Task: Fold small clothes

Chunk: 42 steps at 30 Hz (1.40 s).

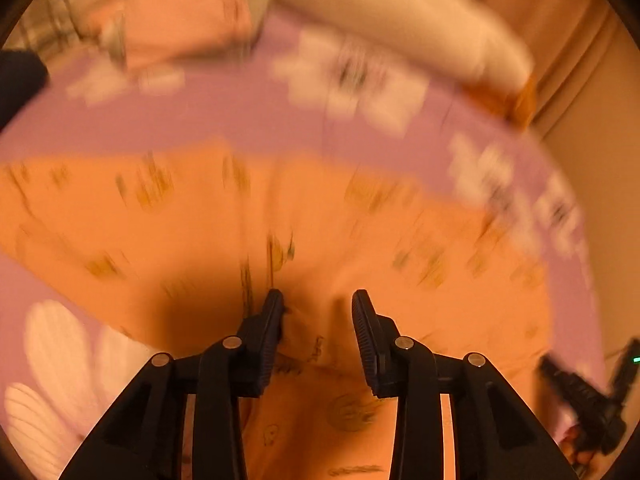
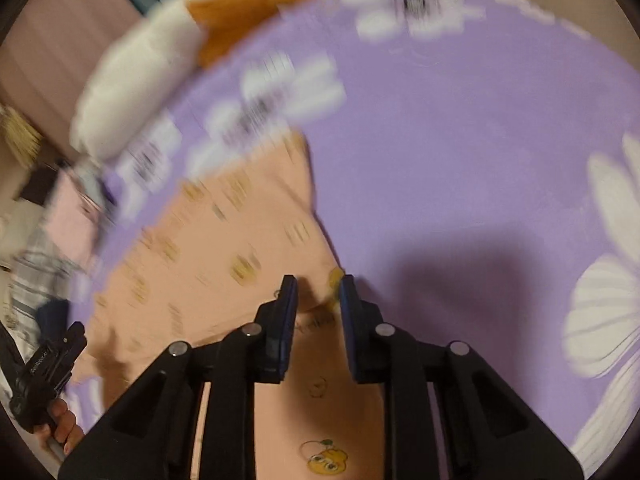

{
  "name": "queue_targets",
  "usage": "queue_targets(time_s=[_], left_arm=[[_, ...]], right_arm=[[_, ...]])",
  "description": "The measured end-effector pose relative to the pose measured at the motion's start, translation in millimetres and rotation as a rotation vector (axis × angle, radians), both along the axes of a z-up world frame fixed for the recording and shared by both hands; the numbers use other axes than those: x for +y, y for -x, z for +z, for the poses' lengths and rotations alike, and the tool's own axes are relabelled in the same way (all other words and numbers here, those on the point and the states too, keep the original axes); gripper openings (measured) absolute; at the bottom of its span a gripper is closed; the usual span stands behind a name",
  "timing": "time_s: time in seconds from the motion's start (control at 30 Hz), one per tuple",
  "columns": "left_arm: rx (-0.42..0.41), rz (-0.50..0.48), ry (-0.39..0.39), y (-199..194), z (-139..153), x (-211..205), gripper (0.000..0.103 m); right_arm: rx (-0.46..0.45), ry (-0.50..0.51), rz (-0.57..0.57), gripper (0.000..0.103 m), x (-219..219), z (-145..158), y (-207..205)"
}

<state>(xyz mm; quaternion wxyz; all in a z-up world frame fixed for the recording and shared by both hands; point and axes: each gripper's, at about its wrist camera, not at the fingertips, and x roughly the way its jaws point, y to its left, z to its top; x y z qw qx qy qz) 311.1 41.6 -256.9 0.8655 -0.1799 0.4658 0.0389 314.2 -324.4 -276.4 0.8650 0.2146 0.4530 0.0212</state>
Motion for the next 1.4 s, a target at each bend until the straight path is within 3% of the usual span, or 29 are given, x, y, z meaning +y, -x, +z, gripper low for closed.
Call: queue_targets(time_s=[0.07, 0.1, 0.17, 0.23, 0.3, 0.4, 0.43, 0.5, 0.6, 0.63, 0.73, 0.8, 0.93, 1.07, 1.13, 1.2, 1.23, 1.27, 1.3, 1.4], left_arm=[[-0.036, 0.0, -0.108, 1.4, 1.9, 0.9, 0.034], [-0.011, 0.028, -0.119, 2.5, 5.8, 7.8, 0.034], [0.005, 0.098, -0.039, 11.0, 14.0, 30.0, 0.034], [-0.034, 0.197, 0.111, 29.4, 24.0, 64.0, 0.034], [-0.06, 0.26, 0.191, 50.2, 33.7, 97.1, 0.035], [-0.101, 0.36, 0.228, 91.0, 41.3, 148.9, 0.057], [-0.124, 0.397, 0.251, 102.9, 40.0, 166.3, 0.07], [-0.122, 0.457, 0.341, 118.3, 29.1, 200.2, 0.074], [-0.17, 0.474, 0.603, 139.3, 6.2, 242.5, 0.075], [-0.159, 0.483, 0.639, 141.8, 1.9, 250.0, 0.075], [-0.143, 0.525, 0.618, 142.5, -3.7, 263.8, 0.075], [-0.155, 0.513, 0.599, 126.8, -6.4, 265.2, 0.075], [-0.162, 0.425, 0.785, 89.1, -37.5, 276.0, 0.075], [-0.182, 0.419, 0.77, 75.1, -37.0, 278.5, 0.075], [-0.172, 0.471, 0.798, 77.7, -42.5, 283.8, 0.063], [-0.173, 0.516, 0.818, 83.5, -46.4, 290.0, 0.043], [-0.179, 0.533, 0.783, 85.0, -46.8, 292.6, 0.029], [-0.174, 0.557, 0.698, 85.5, -46.9, 294.1, 0.01], [-0.144, 0.567, 0.606, 83.4, -46.8, 293.6, 0.007], [-0.133, 0.549, 0.496, 78.3, -33.9, 281.4, 0.004]], right_arm=[[-0.021, 0.151, 0.011, 0.017, 11.2, 2.9, 0.9], [-0.015, 0.206, 0.018, 0.018, 15.3, 5.2, 2.0], [-0.007, 0.194, 0.014, 0.02, 14.8, 6.8, 4.9], [0.008, 0.117, -0.015, 0.019, 4.8, 4.1, 7.7], [0.014, 0.014, -0.044, 0.019, -8.2, 0.1, 10.5], [0.027, -0.078, -0.054, 0.019, -16.6, -3.8, 16.9], [0.025, -0.077, -0.045, 0.019, -15.3, -4.2, 18.0], [0.019, -0.043, -0.024, 0.02, -9.6, -3.9, 19.1], [0.007, 0.044, 0.005, 0.022, 3.9, -1.4, 18.9], [0.006, 0.062, 0.009, 0.026, 5.4, -1.5, 17.5], [-0.016, 0.039, 0.013, 0.04, 5.5, -2.4, 16.7], [-0.029, 0.046, 0.024, 0.04, 6.4, -2.0, 17.7], [-0.048, 0.12, 0.065, 0.04, 14.4, -1.5, 20.6], [-0.057, 0.189, 0.095, 0.042, 19.8, -1.2, 20.4], [-0.063, 0.207, 0.103, 0.047, 22.1, -1.3, 17.8], [-0.074, 0.235, 0.111, 0.05, 26.6, -2.5, 16.0], [-0.076, 0.254, 0.116, 0.05, 29.4, -2.4, 15.5], [-0.076, 0.277, 0.121, 0.051, 32.4, -2.0, 15.0], [-0.076, 0.291, 0.125, 0.051, 34.3, -1.8, 14.3], [-0.081, 0.289, 0.128, 0.051, 32.5, -1.5, 15.0]])
